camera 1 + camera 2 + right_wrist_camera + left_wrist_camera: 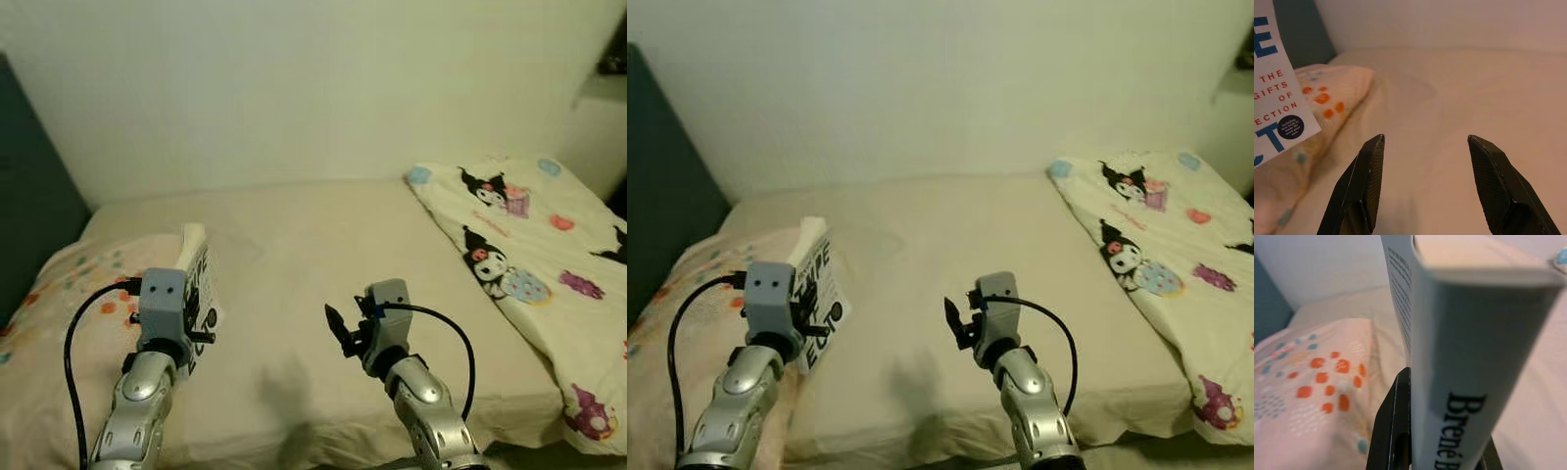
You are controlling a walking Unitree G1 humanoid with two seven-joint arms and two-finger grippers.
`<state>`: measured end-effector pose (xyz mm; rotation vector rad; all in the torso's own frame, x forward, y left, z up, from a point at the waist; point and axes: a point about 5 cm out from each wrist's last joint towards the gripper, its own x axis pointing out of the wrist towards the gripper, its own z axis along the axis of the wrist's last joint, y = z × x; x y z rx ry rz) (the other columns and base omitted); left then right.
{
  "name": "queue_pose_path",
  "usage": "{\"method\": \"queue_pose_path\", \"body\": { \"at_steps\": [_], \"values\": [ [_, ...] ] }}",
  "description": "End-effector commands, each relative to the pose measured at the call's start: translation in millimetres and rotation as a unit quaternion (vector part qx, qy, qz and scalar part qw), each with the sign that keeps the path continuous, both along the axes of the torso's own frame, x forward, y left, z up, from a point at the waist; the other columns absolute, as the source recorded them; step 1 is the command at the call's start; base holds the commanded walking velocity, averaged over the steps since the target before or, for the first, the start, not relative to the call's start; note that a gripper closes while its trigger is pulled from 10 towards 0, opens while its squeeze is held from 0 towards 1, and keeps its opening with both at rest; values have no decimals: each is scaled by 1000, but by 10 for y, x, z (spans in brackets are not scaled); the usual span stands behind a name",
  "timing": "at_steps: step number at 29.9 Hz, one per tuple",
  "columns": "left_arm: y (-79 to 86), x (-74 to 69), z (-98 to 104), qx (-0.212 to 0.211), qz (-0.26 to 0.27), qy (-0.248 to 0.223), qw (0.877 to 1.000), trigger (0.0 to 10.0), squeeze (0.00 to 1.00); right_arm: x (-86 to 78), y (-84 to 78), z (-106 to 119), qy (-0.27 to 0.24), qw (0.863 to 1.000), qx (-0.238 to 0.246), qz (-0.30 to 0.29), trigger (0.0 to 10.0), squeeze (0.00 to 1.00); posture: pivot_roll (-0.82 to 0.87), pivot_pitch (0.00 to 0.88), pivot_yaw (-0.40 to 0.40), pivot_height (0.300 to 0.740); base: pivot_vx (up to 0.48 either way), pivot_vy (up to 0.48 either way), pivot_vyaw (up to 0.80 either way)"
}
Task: Clean up the room
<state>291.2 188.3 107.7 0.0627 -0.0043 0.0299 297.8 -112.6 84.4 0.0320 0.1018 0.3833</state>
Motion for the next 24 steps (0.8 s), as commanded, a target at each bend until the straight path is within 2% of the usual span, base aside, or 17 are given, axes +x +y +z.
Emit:
{"method": "queue_pose_path", "body": {
  "at_steps": [1,9,11,13,19,24],
  "values": [
    [-44,-11,37,5,-8,-11,1000,10000,0,-22,-36,-41,7,1000,1,-4,10000,0,-47,77,21,740,0,-480,0],
    [-69,-12,28,1,-11,-8,1000,10000,0,-23,-39,-43,7,1000,2,-3,10000,0,-48,77,21,740,0,-480,0],
    [-80,-9,19,-17,-12,-7,1000,10000,0,-25,-43,-44,7,1000,2,-4,10000,0,-49,78,22,740,0,0,0],
    [-83,-6,10,-17,-11,-3,1000,10000,0,-27,-46,-47,8,1000,2,-5,10000,0,-49,79,22,740,0,0,0],
    [-95,-4,-16,0,-15,7,1000,10000,0,-33,-44,-60,10,1000,-6,-5,10000,0,-48,79,25,740,0,0,0],
    [-96,-1,-25,-2,-16,9,1000,10000,0,-29,-42,-73,10,1000,-21,-5,10000,0,-48,78,26,740,0,0,0]
  ]
}}
